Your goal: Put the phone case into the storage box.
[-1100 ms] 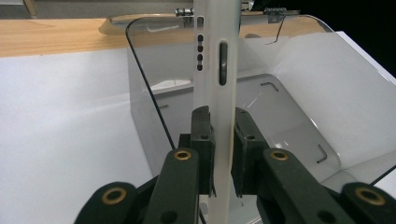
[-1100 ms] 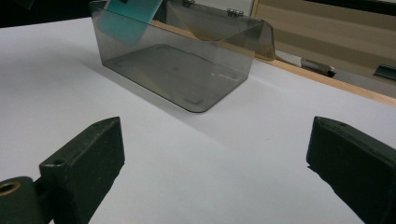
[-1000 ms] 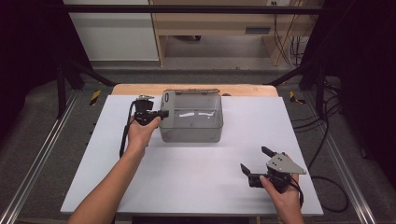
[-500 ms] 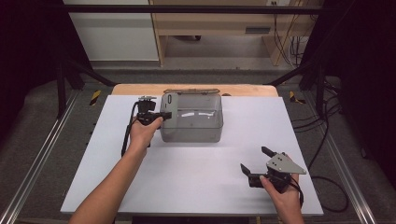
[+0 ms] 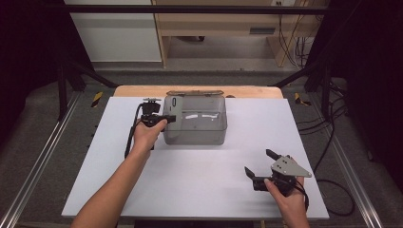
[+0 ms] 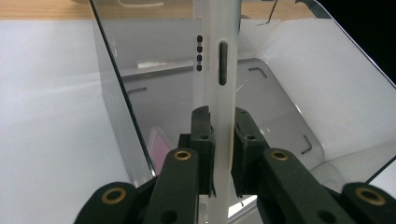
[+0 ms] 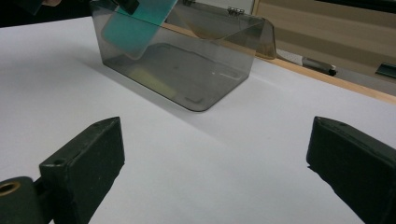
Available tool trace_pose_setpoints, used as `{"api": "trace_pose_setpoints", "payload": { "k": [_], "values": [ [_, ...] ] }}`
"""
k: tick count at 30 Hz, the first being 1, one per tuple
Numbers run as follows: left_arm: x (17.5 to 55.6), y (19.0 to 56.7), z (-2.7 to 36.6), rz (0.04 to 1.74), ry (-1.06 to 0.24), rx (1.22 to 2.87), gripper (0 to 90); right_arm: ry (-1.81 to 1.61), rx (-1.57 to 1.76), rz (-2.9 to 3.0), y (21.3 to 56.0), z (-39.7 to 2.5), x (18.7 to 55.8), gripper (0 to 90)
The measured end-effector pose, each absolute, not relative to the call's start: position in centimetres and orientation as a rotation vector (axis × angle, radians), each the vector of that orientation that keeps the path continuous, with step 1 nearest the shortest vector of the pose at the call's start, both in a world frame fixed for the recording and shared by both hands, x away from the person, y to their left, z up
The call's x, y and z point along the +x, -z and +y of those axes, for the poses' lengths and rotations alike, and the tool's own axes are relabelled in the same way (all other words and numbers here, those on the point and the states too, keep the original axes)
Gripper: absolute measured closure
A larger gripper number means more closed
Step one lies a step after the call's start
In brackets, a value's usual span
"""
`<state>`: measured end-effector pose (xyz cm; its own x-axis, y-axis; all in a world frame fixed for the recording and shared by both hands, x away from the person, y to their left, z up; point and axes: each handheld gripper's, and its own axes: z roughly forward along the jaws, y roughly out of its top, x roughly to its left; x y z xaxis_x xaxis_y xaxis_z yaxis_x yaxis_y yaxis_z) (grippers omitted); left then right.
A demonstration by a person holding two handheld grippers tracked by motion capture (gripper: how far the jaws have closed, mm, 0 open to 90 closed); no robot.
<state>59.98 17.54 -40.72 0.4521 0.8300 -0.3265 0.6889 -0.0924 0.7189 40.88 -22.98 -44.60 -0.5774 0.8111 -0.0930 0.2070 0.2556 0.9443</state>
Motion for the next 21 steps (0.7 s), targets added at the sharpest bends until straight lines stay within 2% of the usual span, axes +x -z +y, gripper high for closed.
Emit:
{"api": "trace_pose_setpoints", "payload": {
  "k": [21],
  "values": [
    [60.20,40.91,17.46,1.306,-0.191,1.850,80.7,-1.332,0.926,1.948,44.67,-22.91,40.90,4.9]
  ]
}}
